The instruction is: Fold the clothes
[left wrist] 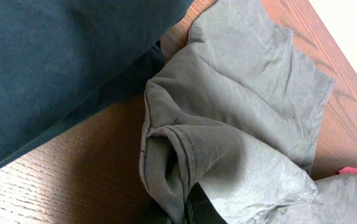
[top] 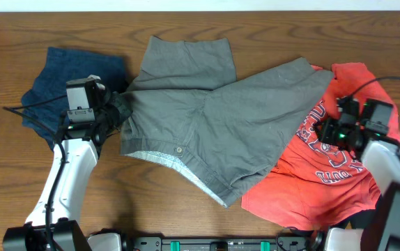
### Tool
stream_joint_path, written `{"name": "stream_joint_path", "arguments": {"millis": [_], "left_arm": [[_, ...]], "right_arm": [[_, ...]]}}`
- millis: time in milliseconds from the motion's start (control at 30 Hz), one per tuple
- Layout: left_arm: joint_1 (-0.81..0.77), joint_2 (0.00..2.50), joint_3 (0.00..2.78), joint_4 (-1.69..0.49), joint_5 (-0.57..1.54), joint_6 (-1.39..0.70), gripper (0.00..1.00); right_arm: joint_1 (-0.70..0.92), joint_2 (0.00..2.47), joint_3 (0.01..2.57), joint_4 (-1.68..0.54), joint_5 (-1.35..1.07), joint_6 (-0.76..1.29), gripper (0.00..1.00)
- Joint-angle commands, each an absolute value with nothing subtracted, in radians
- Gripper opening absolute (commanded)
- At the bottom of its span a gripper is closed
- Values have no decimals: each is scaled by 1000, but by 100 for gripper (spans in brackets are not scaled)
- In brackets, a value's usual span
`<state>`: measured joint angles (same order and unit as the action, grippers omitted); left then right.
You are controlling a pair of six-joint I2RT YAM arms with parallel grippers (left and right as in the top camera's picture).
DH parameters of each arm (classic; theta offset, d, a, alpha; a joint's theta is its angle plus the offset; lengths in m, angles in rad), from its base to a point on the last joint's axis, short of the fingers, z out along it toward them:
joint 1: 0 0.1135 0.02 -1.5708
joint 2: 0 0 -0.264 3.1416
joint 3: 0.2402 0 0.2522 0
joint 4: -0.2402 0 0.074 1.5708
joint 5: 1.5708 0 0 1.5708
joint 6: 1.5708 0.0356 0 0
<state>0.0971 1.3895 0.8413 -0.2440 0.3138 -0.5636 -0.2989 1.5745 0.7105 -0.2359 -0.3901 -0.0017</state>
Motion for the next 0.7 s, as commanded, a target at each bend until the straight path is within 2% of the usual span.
{"name": "stream_joint_path", "arguments": {"millis": [0,133,300,467,667], "left_arm": [[101,1373,853,-250,294,-547,6],[101,1373,853,-254,295,-547,6],[101,1373,853,-254,305,-549,6],[100,1373,853,-265,305,-554,6],[100,1373,853,-290,305,-554,6]], "right_arm": [[-272,1670,713,-176,-366,-35,27],[-275,1784,714,-42,-312,7,29],[-336,1842,719,61,-22,226,31],[-502,1842,777,49,23,285,29],[-733,1842,921,-101,51,284,27]]}}
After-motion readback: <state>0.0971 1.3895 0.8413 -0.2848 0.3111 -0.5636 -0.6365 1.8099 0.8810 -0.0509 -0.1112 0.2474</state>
